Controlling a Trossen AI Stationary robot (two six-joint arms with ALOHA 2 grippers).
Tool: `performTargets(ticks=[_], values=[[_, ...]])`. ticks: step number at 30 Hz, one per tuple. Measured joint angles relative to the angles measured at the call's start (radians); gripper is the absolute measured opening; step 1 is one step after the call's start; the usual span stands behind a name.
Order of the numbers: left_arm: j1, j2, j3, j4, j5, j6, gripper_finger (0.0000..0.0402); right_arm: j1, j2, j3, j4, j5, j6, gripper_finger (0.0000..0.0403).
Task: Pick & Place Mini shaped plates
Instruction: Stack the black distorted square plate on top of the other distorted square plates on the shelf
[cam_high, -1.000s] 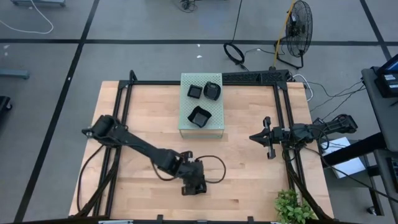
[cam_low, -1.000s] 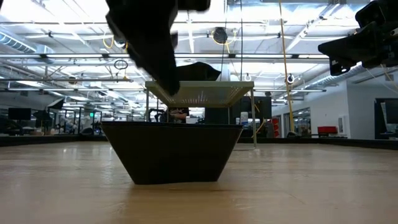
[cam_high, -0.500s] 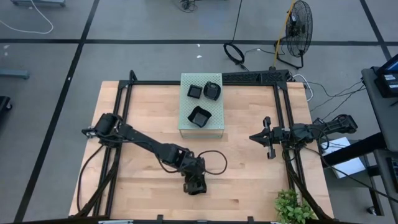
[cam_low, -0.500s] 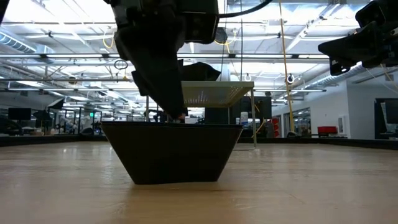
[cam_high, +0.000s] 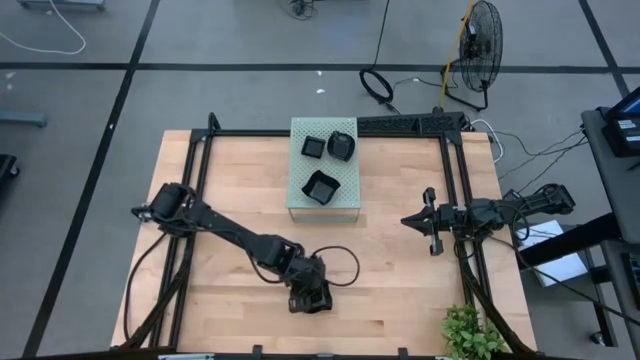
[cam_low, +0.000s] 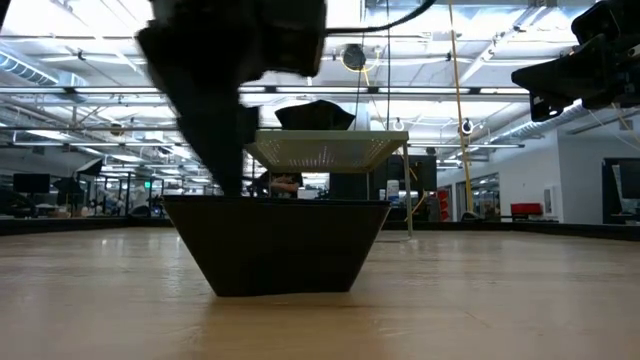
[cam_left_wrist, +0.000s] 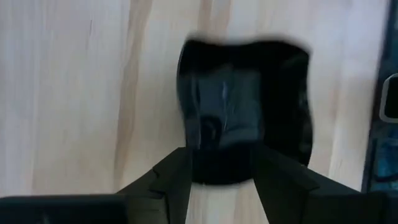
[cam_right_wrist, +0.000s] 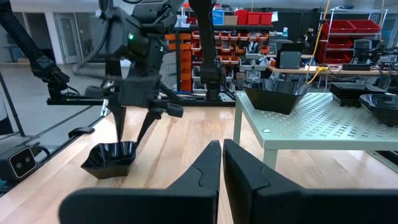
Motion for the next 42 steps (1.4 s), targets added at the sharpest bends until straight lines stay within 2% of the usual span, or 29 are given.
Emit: performTargets(ticks=[2,6,12,20,25,30,36,42], values=[[-0.01,0.0,0.0,-0.053,-0.018,-0.055,0.0164,0.0,0.0,0.0,0.0,0.0,0.0,0.0006],[-0.046,0.0,0.0,-0.092,-0.126,-0.127,0.0155,0.0,0.0,0.0,0.0,0.0,0.0,0.0008],[-0.079,0.0,0.0,-0.086,-0.218,-0.115,0.0148,0.0,0.0,0.0,0.0,0.0,0.0,0.0007],[-0.06,0.0,0.0,-0.102,-0.29,-0.08,0.0147,0.0,0.0,0.0,0.0,0.0,0.0,0.0006],[-0.041,0.0,0.0,-0.085,-0.299,0.024,0.0147,0.0,0.0,0.0,0.0,0.0,0.0,0.0008],[-0.037,0.0,0.0,-0.077,-0.367,0.182,0.0147,0.0,0.0,0.0,0.0,0.0,0.0,0.0007],[-0.037,0.0,0.0,-0.055,-0.371,0.369,0.0147,0.0,0.0,0.0,0.0,0.0,0.0,0.0009],[-0.037,0.001,0.0,-0.02,-0.346,0.408,0.0147,0.0,0.0,0.0,0.0,0.0,0.0,0.0006]])
